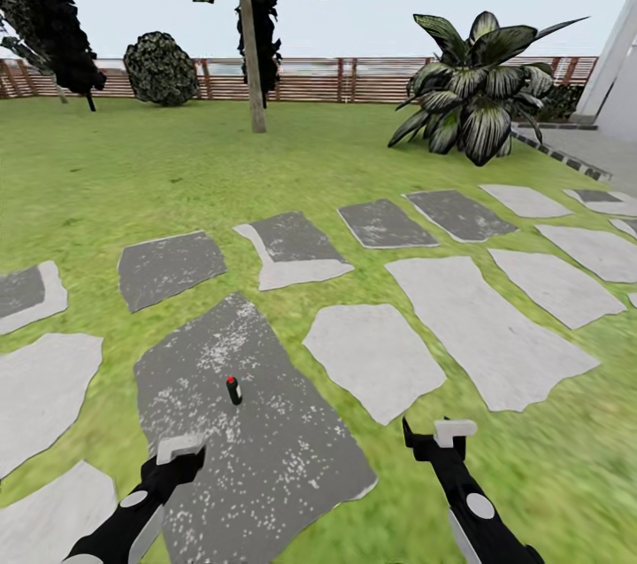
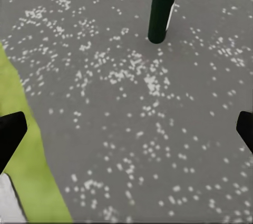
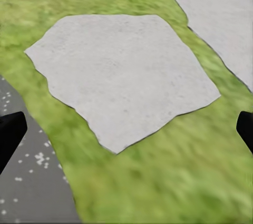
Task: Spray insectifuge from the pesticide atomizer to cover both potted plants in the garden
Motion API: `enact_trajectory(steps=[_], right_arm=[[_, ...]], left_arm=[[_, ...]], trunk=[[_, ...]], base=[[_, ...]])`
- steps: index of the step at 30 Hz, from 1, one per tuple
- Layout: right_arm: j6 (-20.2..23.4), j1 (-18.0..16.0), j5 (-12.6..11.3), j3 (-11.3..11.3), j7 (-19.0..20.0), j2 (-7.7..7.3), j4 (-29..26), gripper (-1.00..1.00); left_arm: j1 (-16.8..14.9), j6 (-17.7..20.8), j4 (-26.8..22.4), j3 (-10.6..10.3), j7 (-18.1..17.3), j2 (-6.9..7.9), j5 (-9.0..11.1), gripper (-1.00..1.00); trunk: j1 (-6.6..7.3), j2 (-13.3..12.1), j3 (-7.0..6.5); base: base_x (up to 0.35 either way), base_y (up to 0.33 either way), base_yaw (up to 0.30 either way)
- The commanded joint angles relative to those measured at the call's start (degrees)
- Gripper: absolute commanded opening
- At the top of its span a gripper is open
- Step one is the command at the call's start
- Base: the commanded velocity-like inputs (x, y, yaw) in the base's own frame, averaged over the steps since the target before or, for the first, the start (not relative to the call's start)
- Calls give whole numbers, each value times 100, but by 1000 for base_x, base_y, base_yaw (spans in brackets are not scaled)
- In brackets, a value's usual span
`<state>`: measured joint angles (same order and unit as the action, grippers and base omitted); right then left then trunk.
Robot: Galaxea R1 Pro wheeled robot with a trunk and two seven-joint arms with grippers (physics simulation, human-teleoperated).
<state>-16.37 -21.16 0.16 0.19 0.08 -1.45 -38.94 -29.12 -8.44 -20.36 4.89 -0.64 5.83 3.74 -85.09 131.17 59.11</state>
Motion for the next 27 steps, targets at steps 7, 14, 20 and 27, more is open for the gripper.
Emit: enact_trajectory(steps=[7,14,20,27], right_arm=[[-16,-2,2,-1,1,-11,0,100],[-16,-2,2,-8,1,-13,5,100],[-16,-2,2,2,1,-13,-7,100],[-16,-2,2,15,1,-13,-17,100]], left_arm=[[-6,-26,6,-4,-7,-3,39,100],[-5,-32,6,-9,-7,-5,32,100],[-6,-42,6,-14,1,4,30,100],[-6,-44,6,-15,2,5,30,100]], trunk=[[-153,284,194],[-197,364,294],[-197,364,324],[-197,364,326]], base=[[0,0,77],[0,0,75],[114,-24,16],[281,-162,1]])
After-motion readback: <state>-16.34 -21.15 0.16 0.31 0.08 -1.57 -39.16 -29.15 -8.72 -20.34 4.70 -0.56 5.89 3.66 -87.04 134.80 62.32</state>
